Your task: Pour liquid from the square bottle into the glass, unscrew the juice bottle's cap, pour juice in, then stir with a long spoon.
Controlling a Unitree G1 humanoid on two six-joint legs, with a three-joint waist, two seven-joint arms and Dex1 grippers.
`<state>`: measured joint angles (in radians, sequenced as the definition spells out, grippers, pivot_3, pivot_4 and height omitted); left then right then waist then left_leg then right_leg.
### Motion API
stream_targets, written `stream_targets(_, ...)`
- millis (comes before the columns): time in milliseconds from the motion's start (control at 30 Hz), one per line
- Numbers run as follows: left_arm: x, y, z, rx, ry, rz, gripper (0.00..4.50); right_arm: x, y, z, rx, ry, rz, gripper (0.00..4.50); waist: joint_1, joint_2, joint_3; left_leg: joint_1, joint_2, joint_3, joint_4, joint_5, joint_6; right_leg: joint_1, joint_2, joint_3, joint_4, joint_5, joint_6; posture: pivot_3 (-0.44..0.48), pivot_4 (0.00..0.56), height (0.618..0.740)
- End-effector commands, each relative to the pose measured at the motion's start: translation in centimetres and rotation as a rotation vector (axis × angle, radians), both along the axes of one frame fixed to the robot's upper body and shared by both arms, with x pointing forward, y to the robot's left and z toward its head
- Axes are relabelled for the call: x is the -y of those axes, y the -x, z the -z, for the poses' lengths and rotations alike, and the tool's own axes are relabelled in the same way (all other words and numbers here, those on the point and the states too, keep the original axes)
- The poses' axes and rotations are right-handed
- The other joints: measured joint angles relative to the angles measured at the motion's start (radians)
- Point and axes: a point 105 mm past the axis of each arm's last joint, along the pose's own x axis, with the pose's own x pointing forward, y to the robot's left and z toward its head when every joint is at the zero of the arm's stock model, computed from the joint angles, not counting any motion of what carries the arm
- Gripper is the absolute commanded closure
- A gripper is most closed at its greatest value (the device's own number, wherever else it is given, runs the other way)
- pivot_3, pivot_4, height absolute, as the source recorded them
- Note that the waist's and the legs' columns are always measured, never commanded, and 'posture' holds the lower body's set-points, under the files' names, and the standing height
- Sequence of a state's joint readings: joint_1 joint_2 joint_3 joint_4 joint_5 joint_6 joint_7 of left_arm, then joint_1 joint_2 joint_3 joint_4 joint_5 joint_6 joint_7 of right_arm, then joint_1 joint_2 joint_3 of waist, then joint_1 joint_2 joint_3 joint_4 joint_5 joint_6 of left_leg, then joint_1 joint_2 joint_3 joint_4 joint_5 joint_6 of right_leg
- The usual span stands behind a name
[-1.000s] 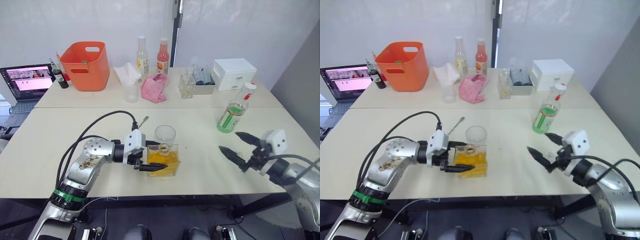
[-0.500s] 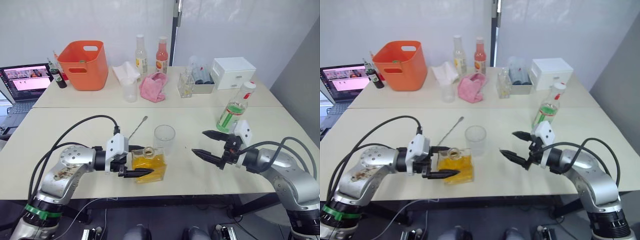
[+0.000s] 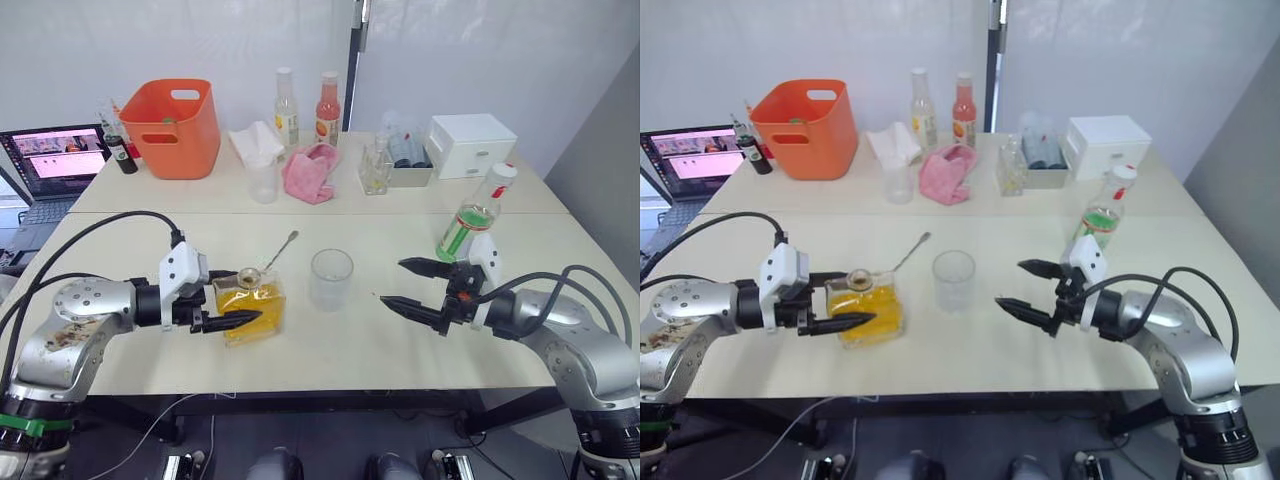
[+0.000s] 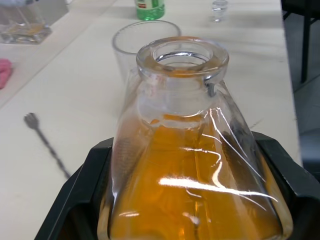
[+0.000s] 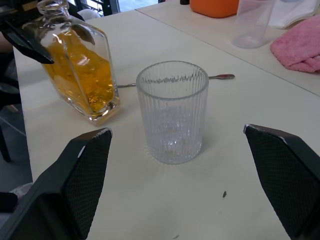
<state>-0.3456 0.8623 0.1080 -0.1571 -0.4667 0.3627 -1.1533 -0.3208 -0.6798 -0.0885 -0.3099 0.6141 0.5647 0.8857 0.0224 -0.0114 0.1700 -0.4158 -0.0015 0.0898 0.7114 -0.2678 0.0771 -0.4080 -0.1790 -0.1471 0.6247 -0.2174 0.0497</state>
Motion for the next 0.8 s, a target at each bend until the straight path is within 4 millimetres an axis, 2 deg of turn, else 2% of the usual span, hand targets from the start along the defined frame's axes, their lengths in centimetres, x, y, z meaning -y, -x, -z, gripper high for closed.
stream_targets(33,0.4,-1.8,-3.7,0.212,0.017,-0.013,1.70,0.1,-0.1,-1.3,0.040,-0.026,0.000,0.03,0.002,0.000,0.000,0.000,0.000,0.000,0.000,0.000,0.000,0.000,0.000,0.000,0.000,0.000,0.000,0.000,0.150,0.713)
stream_targets(267,1.2,-5.9,-5.5,0.416,0.005,-0.075,1.70,-0.1,0.1,-1.7,0.049,-0.032,0.003,0.03,0.000,-0.001,0.000,-0.001,0.000,0.002,0.000,0.001,-0.001,0.000,0.001,-0.001,0.003,0.000,0.000,0.000,0.150,0.713)
stream_targets(467,4.1,-9.6,-5.7,0.584,-0.042,-0.078,1.70,-0.5,0.6,-1.6,0.050,-0.034,-0.001,0.03,0.000,-0.002,0.001,-0.004,-0.001,0.001,0.001,0.001,0.000,0.000,0.001,-0.003,0.001,0.001,0.001,0.000,0.150,0.713)
stream_targets(633,5.8,-11.1,-5.9,0.689,-0.074,-0.071,1.70,-0.8,0.8,-1.8,0.061,-0.037,0.006,0.03,-0.005,-0.003,0.001,-0.009,-0.002,0.001,0.001,0.001,0.000,-0.005,0.001,-0.003,0.000,0.001,0.002,0.000,0.150,0.713)
stream_targets(800,7.3,-11.6,-6.1,0.789,-0.083,-0.053,1.70,-1.0,0.9,-1.9,0.074,-0.041,0.020,0.03,-0.009,-0.003,0.002,-0.011,-0.002,0.002,0.001,0.001,0.000,-0.008,0.001,-0.003,0.001,0.001,0.002,0.000,0.150,0.713)
